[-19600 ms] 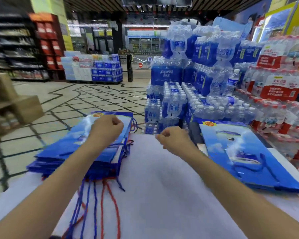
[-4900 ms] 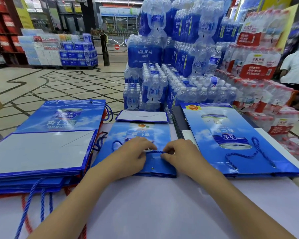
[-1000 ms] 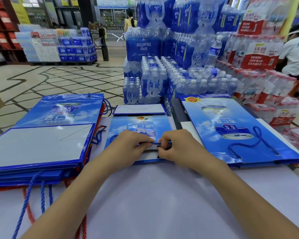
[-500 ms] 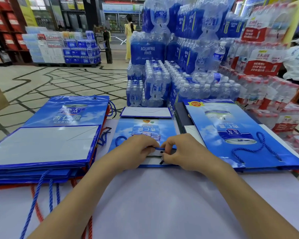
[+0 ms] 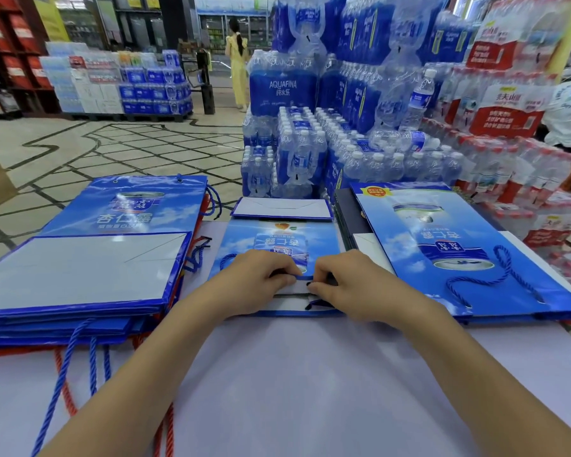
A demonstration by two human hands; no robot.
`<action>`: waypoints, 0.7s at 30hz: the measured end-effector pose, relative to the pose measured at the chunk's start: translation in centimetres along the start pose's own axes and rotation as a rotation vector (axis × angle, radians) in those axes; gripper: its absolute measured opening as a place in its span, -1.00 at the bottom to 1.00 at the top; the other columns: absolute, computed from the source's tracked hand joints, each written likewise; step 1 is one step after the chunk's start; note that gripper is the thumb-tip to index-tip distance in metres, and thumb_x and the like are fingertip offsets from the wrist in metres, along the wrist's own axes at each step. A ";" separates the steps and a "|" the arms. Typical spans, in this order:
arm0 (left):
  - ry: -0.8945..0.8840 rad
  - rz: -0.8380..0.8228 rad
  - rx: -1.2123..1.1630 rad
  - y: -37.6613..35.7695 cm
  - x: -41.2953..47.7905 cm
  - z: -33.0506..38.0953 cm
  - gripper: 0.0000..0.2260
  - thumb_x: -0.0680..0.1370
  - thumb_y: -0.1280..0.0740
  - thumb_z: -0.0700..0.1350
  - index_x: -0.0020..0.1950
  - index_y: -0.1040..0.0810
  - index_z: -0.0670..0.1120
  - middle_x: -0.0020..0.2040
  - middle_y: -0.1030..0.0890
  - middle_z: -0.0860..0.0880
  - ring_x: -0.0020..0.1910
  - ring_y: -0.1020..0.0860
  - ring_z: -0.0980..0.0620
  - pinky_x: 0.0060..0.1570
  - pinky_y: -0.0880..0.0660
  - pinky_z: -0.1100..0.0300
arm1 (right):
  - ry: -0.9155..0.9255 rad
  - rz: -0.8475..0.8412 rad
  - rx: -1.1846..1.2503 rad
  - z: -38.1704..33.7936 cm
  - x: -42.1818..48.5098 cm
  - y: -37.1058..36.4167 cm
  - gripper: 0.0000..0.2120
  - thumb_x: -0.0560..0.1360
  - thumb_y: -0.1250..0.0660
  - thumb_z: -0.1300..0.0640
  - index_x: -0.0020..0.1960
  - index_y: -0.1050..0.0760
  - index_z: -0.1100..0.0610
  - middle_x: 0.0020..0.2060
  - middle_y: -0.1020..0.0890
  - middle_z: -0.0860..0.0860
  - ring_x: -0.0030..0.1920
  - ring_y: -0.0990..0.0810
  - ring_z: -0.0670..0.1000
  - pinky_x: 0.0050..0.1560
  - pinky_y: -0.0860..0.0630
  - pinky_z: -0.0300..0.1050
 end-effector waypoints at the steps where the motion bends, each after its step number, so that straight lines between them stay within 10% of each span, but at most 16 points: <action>1: -0.005 -0.003 0.011 0.0 0.0 0.0 -0.85 0.61 -0.28 -0.06 0.10 -0.62 0.08 -0.09 -0.55 0.20 -0.06 -0.46 0.18 -0.06 -0.37 0.31 | 0.001 -0.017 0.010 0.0 0.0 0.1 -0.83 0.59 -0.30 0.01 -0.14 -0.49 0.05 -0.27 -0.50 -0.12 -0.25 -0.44 -0.10 -0.28 -0.36 -0.24; 16: 0.078 0.123 0.036 -0.7 0.1 0.3 -0.90 0.61 -0.22 -0.07 -0.05 -0.51 0.10 -0.06 -0.60 0.06 -0.03 -0.52 -0.01 0.01 -0.47 0.05 | 0.115 0.073 -0.454 -2.9 0.3 -1.0 -0.84 0.59 -0.12 0.21 -0.15 -0.20 0.08 -0.24 -0.33 -0.02 -0.22 -0.33 0.07 -0.18 -0.18 -0.11; 21: 0.027 0.119 0.098 -0.9 -0.1 0.6 -0.86 0.62 -0.18 -0.06 0.08 -0.52 0.04 0.02 -0.61 0.04 0.02 -0.52 -0.03 0.02 -0.47 0.00 | -0.021 0.088 0.034 -0.2 0.4 -0.2 -0.84 0.50 -0.31 0.14 -0.24 -0.45 0.14 -0.33 -0.51 -0.03 -0.30 -0.42 -0.05 -0.29 -0.37 -0.13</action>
Point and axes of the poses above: each hand's wrist, its own x-axis towards the middle knuckle, its own y-axis out of the back of the hand, z = x × y, the point moved 6 cm from there along x, towards the middle knuckle
